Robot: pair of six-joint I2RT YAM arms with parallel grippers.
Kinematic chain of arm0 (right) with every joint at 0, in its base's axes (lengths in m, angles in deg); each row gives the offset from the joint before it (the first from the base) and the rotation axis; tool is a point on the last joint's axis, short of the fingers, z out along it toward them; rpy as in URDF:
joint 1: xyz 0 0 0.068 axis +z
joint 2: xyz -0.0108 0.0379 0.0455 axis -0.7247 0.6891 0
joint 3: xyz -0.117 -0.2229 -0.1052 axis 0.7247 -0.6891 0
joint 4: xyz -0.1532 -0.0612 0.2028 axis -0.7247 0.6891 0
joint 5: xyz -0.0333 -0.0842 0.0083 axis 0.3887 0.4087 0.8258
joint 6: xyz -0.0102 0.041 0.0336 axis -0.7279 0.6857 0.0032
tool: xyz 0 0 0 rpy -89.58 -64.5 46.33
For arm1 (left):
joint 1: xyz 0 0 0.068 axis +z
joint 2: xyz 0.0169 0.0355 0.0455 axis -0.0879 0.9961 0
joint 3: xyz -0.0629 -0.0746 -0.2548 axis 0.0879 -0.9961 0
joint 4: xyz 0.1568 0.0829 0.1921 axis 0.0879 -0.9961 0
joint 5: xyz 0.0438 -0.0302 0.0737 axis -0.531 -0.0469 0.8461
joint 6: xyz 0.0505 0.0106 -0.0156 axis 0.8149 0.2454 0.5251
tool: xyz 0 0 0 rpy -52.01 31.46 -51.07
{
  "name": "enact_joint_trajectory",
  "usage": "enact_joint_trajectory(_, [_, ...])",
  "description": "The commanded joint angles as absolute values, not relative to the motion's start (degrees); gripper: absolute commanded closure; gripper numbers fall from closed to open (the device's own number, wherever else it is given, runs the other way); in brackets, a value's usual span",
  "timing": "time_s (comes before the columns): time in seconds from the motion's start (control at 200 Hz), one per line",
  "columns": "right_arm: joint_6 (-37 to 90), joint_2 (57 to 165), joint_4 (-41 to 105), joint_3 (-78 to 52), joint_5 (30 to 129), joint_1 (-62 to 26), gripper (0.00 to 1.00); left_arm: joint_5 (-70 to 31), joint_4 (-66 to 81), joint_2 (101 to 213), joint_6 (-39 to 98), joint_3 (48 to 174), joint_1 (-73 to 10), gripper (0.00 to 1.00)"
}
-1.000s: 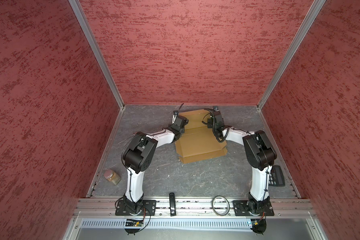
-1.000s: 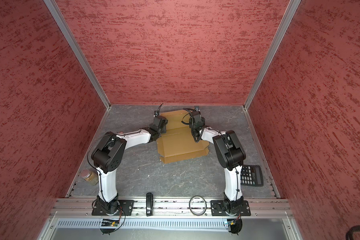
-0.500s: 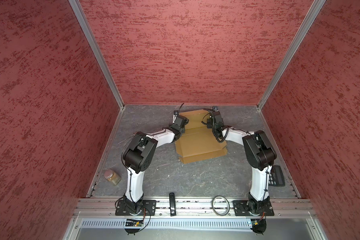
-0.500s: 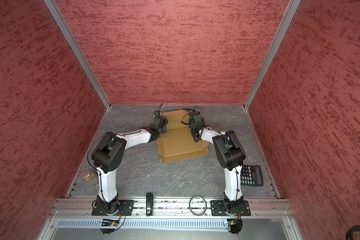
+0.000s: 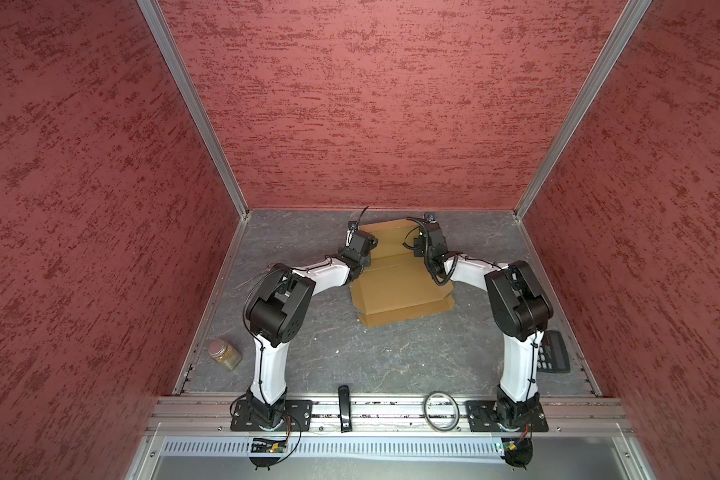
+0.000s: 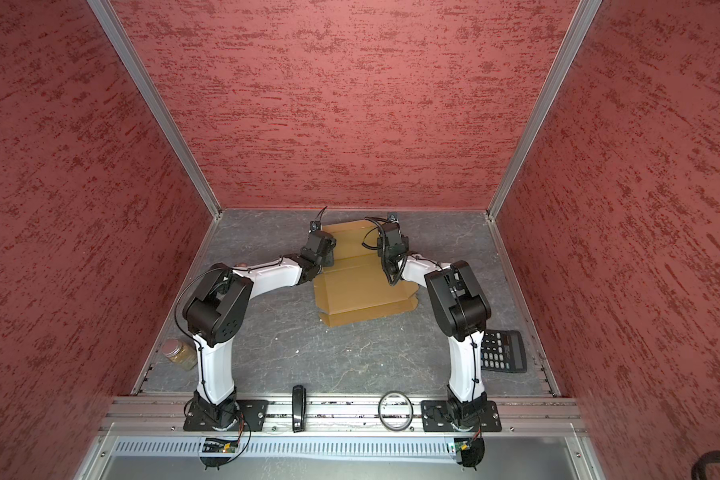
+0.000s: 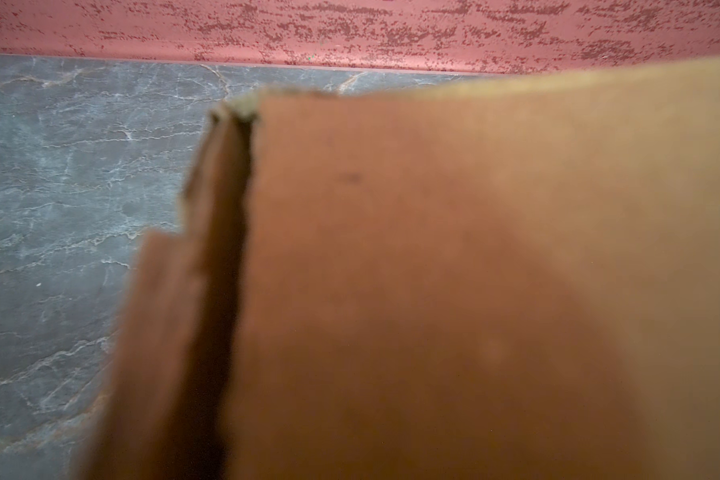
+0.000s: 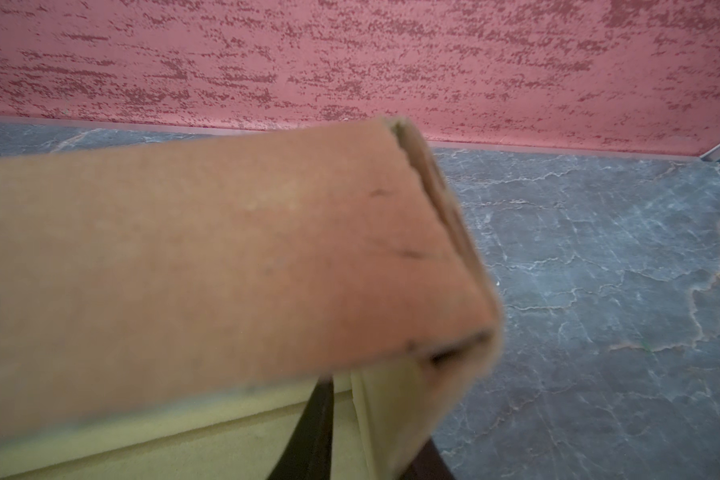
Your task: Fold the paper box
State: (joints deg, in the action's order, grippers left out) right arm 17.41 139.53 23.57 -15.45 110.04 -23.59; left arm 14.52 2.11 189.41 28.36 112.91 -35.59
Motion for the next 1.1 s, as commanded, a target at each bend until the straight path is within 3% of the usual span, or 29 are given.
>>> enact_joint_trajectory(0.0, [18.0, 140.5, 26.4, -15.8, 104.8, -20.7, 0.77, 9.8, 0.3, 191.1, 28.0, 112.0, -36.9, 0.75])
enact_joint_trajectory(1.092, [18.0, 140.5, 26.4, -15.7, 105.2, -20.7, 0.79, 8.9, 1.5, 187.7, 26.6, 108.5, -34.5, 0.50])
